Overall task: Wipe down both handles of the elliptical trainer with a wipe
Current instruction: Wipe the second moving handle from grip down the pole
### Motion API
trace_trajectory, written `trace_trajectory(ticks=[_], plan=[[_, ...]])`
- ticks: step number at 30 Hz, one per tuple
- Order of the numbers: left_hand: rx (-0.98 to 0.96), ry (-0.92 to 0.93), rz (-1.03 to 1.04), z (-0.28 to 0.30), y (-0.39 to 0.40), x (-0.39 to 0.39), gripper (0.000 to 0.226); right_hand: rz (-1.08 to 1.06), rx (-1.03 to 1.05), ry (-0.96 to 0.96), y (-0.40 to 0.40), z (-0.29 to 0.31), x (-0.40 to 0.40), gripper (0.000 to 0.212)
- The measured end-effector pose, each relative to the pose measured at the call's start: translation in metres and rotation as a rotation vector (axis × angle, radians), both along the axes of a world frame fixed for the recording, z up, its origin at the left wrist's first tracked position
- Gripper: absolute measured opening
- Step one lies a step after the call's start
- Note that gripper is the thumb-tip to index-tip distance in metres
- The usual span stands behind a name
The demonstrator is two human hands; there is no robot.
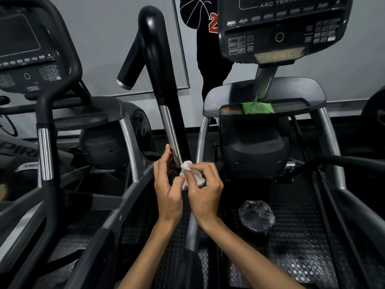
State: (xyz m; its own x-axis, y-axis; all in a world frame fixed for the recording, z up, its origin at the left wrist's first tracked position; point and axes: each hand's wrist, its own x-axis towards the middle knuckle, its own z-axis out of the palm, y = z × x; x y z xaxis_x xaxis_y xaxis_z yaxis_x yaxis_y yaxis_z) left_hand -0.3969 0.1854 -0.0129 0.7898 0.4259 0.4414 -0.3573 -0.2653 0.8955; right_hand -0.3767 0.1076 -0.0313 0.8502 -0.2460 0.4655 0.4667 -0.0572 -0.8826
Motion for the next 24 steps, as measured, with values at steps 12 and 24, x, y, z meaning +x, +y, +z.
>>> trace_trajectory(ticks=[12, 24], plan=[[-0.031, -0.040, -0.009, 0.003, 0.001, 0.001, 0.064, 0.032, 0.108, 0.100, -0.004, 0.003, 0.010, 0.012], [-0.054, -0.069, 0.028, 0.005, 0.001, 0.003, 0.059, 0.057, 0.174, 0.201, -0.006, 0.007, 0.020, 0.015]])
